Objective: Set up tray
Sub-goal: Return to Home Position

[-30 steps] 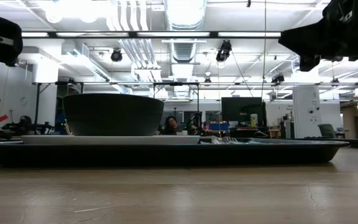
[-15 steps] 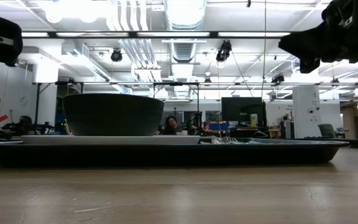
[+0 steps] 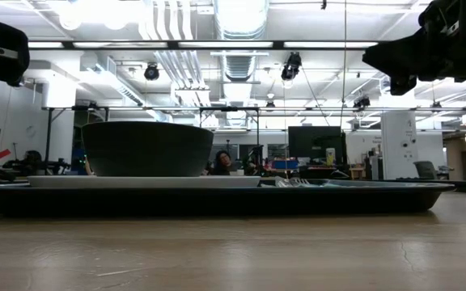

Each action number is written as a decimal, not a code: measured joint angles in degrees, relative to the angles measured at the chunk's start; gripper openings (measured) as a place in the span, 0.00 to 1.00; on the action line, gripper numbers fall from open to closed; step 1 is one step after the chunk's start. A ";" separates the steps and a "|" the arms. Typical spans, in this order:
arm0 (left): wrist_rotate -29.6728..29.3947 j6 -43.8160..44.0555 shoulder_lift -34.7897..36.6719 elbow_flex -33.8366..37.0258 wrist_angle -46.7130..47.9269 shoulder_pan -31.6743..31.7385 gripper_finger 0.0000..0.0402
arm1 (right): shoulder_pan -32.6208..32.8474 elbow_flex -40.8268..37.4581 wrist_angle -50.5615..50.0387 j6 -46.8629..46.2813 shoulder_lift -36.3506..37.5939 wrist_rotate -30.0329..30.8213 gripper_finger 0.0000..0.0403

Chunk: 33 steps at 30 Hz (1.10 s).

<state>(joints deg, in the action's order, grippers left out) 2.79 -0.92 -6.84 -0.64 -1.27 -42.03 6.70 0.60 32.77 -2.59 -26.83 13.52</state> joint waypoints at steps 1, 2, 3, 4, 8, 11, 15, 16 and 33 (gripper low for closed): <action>0.00 0.01 -0.01 0.01 0.01 0.01 0.05 | 0.00 0.00 0.00 0.00 0.00 0.00 0.18; 0.00 0.01 0.01 0.00 0.01 0.01 0.05 | 0.00 0.00 0.00 0.00 0.00 0.00 0.18; 0.02 0.00 0.01 -0.01 0.00 0.01 0.05 | 0.00 0.00 0.00 0.00 0.00 0.01 0.17; 0.01 0.01 0.00 0.01 0.00 0.01 0.05 | 0.00 0.00 0.01 0.00 0.00 0.00 0.17; 0.02 0.01 0.00 0.01 0.01 0.01 0.05 | 0.00 0.00 0.02 0.00 0.00 0.00 0.17; 0.00 0.01 0.01 0.01 0.01 0.01 0.05 | 0.00 -0.02 0.02 0.00 0.00 0.02 0.19; 0.02 0.00 0.00 0.01 0.01 0.01 0.05 | 0.00 -0.02 0.02 0.00 0.00 0.02 0.20; 0.01 0.01 0.00 0.01 0.01 0.01 0.05 | 0.00 -0.02 0.02 0.00 0.00 0.02 0.21; 0.00 0.01 0.01 0.01 0.01 0.01 0.05 | 0.02 -0.02 0.04 0.00 0.00 0.04 0.17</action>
<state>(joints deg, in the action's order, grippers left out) 2.79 -0.91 -6.83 -0.62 -1.26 -42.03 6.72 0.58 32.81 -2.59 -26.83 13.56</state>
